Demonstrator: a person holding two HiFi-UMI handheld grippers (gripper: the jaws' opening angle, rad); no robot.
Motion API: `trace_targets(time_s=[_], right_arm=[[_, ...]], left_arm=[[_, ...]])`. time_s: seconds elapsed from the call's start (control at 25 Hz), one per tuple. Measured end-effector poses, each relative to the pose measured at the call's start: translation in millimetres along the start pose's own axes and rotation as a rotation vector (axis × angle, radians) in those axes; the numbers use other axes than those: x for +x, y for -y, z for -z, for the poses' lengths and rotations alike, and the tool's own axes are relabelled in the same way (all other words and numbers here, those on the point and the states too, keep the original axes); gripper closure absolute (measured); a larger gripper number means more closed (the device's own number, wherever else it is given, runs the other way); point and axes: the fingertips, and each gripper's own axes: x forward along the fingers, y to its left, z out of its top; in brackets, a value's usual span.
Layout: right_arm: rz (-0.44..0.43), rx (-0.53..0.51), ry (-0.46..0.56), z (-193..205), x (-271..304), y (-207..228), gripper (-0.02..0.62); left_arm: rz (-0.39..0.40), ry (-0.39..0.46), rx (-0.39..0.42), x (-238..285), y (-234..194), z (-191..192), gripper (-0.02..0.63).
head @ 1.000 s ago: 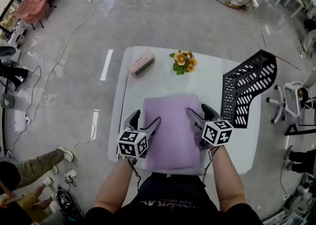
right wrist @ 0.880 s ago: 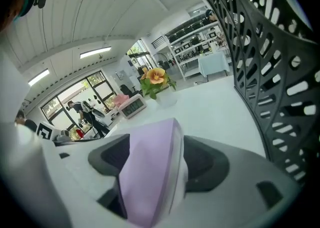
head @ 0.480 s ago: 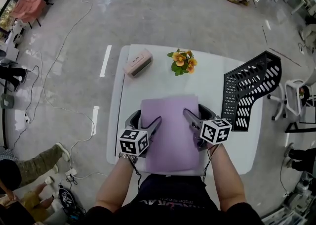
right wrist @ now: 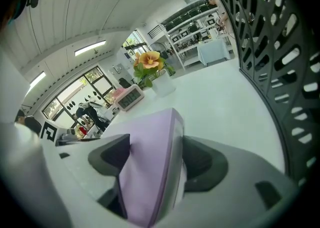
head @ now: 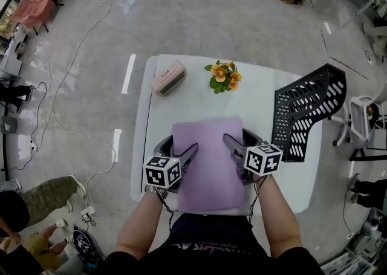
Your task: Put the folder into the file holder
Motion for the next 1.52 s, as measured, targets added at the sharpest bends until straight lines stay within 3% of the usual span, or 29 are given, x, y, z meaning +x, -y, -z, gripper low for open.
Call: trace_targets(time_s=[0.56, 1.52], right_arm=[[0.003, -0.006, 0.041, -11.4, -8.2, -6.6, 0.279], [0.031, -0.228, 0.323, -76.6, -104.0, -91.3, 0.278]], left_arm=[[-0.01, 0.011, -0.005, -4.3, 5.5, -10.5, 0.218], [0.016, 0.273, 0.2, -93.3, 62.7, -94.3, 0.219]])
